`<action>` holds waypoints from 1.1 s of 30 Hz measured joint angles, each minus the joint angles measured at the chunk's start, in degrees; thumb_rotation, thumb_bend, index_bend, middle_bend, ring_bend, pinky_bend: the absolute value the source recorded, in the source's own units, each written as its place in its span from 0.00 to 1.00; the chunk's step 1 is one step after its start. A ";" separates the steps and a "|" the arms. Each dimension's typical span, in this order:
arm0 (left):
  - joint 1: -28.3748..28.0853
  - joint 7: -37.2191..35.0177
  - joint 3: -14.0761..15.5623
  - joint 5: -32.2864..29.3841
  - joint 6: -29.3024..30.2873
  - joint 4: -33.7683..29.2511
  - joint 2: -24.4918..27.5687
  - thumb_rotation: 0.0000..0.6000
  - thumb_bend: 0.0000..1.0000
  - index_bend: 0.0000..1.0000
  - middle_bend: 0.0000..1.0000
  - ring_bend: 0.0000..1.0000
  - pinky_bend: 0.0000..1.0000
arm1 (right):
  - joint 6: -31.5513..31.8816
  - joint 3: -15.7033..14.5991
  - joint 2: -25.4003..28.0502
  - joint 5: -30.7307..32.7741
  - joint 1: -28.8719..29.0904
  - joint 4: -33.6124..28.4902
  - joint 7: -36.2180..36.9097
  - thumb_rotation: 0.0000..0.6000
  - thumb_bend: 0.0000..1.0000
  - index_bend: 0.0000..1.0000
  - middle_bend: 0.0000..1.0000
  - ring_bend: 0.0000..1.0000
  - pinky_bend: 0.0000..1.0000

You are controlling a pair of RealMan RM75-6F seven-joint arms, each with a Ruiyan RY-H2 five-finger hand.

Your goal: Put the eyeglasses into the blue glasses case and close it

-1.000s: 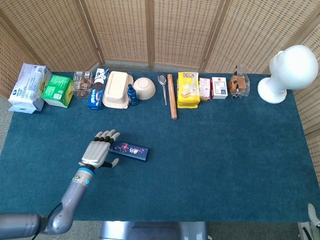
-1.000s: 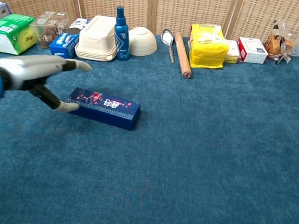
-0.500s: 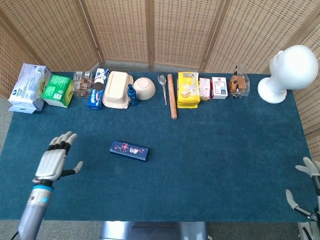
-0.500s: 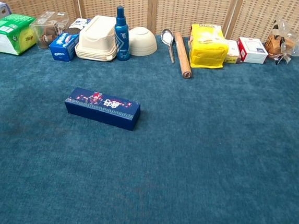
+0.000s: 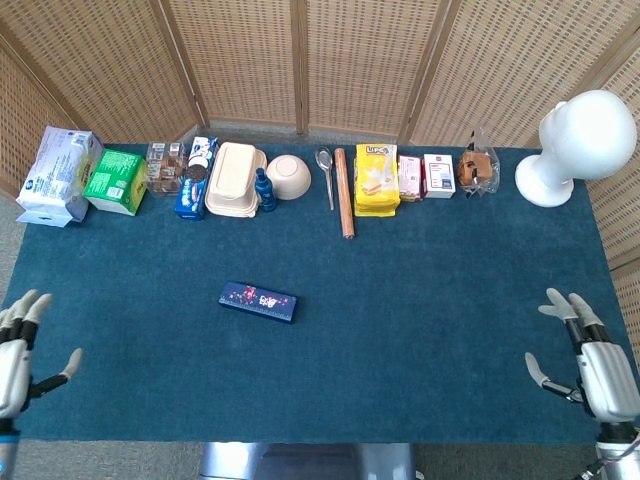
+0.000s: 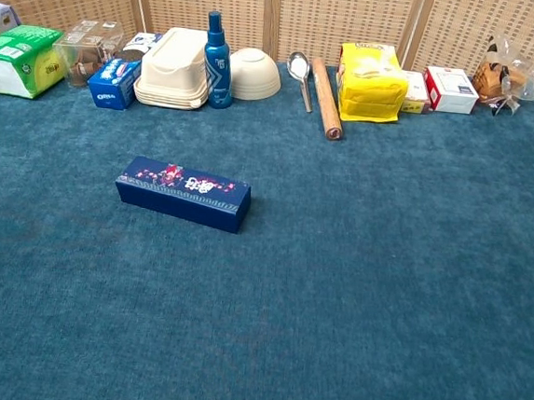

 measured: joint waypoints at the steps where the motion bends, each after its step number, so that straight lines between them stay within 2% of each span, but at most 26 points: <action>1: 0.76 -0.43 0.16 0.40 0.47 0.09 0.38 0.77 0.30 0.08 0.00 0.00 0.00 | -0.56 0.04 -0.23 0.18 0.41 0.10 -0.27 0.78 0.38 0.03 0.26 0.04 0.15; 11: 5.46 -2.62 0.55 7.68 3.72 3.40 0.79 0.77 0.30 0.12 0.00 0.00 0.00 | -1.95 0.11 -1.70 1.25 1.78 0.50 -8.06 0.78 0.38 0.04 0.26 0.04 0.14; 15: 6.43 -4.03 0.21 9.64 3.71 4.74 0.10 0.77 0.30 0.14 0.00 0.00 0.00 | -1.58 0.04 -2.00 1.58 1.76 0.36 -10.33 0.86 0.38 0.05 0.27 0.04 0.12; 19: 6.56 -3.60 -0.18 10.13 3.00 5.04 -0.28 0.77 0.30 0.16 0.00 0.00 0.00 | -0.88 -0.01 -2.58 1.66 1.60 0.57 -12.34 0.88 0.38 0.06 0.27 0.05 0.11; 33: 6.03 1.67 -2.98 12.36 0.25 2.45 -0.37 0.77 0.30 0.16 0.00 0.00 0.00 | -0.14 -0.80 -3.94 2.41 1.13 1.25 -12.48 0.88 0.38 0.06 0.27 0.05 0.11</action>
